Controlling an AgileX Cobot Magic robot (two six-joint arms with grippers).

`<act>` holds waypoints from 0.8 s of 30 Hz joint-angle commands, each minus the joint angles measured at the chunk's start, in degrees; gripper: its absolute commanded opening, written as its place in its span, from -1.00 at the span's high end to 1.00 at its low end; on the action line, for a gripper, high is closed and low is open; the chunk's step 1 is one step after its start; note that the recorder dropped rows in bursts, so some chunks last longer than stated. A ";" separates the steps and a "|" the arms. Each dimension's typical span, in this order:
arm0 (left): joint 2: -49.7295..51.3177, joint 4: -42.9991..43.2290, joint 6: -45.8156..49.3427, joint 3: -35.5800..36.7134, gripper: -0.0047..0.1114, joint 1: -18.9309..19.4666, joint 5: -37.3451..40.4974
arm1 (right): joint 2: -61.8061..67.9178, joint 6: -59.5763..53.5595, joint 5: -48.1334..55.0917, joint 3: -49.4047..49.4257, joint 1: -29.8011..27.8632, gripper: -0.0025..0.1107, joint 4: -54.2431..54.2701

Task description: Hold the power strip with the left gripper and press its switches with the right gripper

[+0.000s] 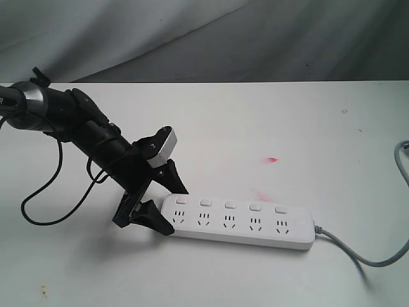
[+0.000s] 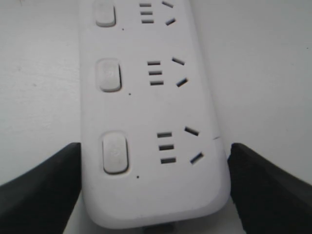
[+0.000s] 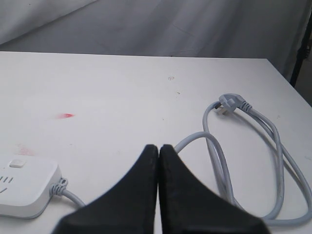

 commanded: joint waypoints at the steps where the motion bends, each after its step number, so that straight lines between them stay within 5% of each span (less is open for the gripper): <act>1: 0.11 -0.07 -0.16 0.23 0.92 -0.33 -0.01 | -0.30 0.11 -0.32 0.18 -0.35 0.96 0.15; 24: 0.11 -0.07 -0.16 0.23 0.92 -0.33 -0.01 | -0.30 0.11 -2.86 0.18 -0.35 0.96 -0.85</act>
